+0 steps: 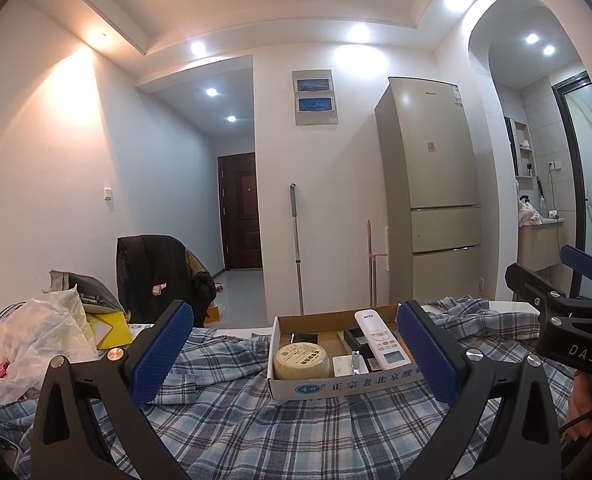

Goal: Organize rigid objects

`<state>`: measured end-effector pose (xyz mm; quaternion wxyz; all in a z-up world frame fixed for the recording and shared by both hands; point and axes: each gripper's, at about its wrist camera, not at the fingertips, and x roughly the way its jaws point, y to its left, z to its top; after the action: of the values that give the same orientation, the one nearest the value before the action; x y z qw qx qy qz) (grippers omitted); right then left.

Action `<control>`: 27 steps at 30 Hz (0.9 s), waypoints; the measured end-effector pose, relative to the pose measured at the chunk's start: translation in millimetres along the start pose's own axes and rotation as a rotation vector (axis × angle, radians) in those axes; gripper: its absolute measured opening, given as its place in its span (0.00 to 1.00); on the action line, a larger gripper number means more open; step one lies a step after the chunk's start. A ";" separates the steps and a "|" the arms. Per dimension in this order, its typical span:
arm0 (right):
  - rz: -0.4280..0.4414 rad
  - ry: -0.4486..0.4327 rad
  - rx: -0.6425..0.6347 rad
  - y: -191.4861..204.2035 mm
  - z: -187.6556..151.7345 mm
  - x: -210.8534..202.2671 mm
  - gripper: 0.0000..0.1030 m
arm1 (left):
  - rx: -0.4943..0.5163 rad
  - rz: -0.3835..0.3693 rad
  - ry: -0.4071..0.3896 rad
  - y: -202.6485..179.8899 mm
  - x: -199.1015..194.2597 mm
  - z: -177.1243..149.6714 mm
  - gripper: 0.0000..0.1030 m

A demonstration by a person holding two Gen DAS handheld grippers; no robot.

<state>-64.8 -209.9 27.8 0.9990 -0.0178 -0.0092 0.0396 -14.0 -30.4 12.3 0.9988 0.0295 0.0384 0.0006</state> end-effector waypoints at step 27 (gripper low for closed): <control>-0.003 0.001 0.001 1.2 -0.2 0.7 1.00 | 0.004 -0.005 -0.003 1.2 2.8 2.1 1.00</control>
<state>-64.1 -208.7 27.6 0.9991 -0.0174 -0.0086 0.0383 -11.0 -29.4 14.2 0.9988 0.0312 0.0367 -0.0022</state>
